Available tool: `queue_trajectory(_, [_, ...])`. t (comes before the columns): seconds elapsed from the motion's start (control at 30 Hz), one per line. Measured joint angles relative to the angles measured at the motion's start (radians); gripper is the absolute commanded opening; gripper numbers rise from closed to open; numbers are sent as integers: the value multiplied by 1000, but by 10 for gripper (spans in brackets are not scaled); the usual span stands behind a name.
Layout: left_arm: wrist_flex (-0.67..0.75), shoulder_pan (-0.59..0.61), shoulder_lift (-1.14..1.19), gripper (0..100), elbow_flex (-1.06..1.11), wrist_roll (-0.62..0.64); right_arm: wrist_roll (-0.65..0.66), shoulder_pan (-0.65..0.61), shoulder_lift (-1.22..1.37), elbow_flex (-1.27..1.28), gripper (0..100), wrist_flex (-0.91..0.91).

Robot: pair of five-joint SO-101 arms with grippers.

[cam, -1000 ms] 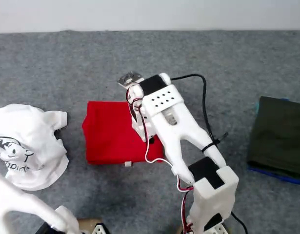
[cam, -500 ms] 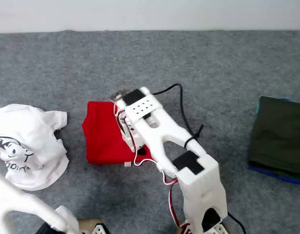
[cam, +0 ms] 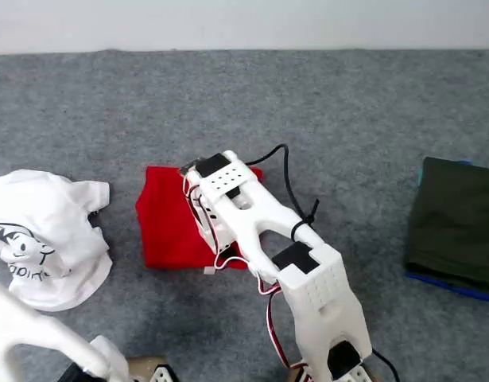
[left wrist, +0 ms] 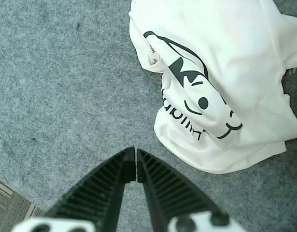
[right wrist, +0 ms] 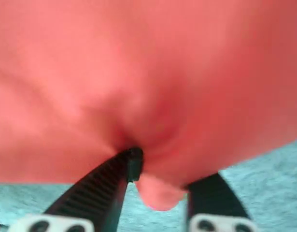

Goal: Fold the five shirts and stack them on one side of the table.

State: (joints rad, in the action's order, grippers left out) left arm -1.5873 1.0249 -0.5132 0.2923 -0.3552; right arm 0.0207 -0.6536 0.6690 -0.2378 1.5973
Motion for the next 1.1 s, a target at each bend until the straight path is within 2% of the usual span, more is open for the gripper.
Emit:
queue_trajectory(0.2, [0,0,0,19,0,0,54,51,-63,18,10,55])
queue_trajectory(0.37, [0,0,0,19,0,0,235,132,-118,23,10,153])
queue_trajectory(0.5, [0,0,0,19,0,0,485,281,-166,34,9,153])
queue_trajectory(0.67, [0,0,0,19,0,0,928,496,-169,20,9,153])
queue_trajectory(0.77, [0,0,0,19,0,0,1174,557,-169,-58,9,140])
queue_trajectory(0.83, [0,0,0,19,0,0,1284,563,-158,-124,9,100])
queue_trajectory(0.93, [0,0,0,19,0,0,1353,557,-120,-186,9,-34])
queue_trajectory(1.1, [0,0,0,19,0,-6,1370,529,-78,-198,9,-204])
